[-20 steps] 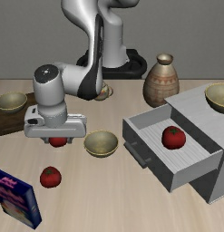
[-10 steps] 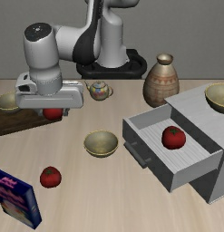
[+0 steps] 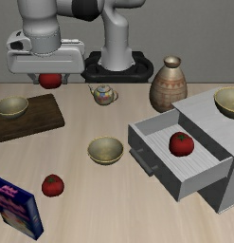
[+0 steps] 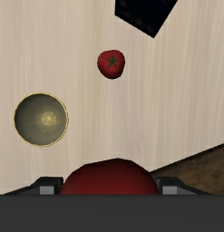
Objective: Pick the tomato next to the cutting board and place it on the porcelain bowl at the top of the cabinet
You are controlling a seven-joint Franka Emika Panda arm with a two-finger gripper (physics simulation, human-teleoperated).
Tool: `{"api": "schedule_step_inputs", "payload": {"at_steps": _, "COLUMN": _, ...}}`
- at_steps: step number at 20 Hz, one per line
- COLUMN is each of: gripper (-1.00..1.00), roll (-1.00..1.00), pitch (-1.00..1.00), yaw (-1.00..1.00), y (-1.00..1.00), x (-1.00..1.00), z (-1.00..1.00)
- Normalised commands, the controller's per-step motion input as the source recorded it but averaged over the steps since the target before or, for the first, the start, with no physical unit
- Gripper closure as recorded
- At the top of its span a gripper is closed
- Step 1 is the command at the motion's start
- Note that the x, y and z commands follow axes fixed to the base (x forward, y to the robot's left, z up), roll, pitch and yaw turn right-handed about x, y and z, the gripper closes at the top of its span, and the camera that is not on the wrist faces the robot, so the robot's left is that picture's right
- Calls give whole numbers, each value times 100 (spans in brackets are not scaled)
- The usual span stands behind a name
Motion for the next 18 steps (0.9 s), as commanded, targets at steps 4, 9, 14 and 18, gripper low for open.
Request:
{"api": "schedule_step_inputs", "payload": {"at_steps": 4, "gripper": 100, "roll": 0, "pitch": 0, "yaw": 0, "y": 0, "x": 0, "z": 100}}
{"api": "schedule_step_inputs", "payload": {"at_steps": 9, "gripper": 100, "roll": 0, "pitch": 0, "yaw": 0, "y": 0, "x": 0, "z": 100}}
{"api": "schedule_step_inputs", "payload": {"at_steps": 14, "gripper": 100, "roll": 0, "pitch": 0, "yaw": 0, "y": 60, "x": 0, "z": 40}}
{"api": "schedule_step_inputs", "payload": {"at_steps": 18, "gripper": 100, "roll": 0, "pitch": 0, "yaw": 0, "y": 100, "x": 0, "z": 0}}
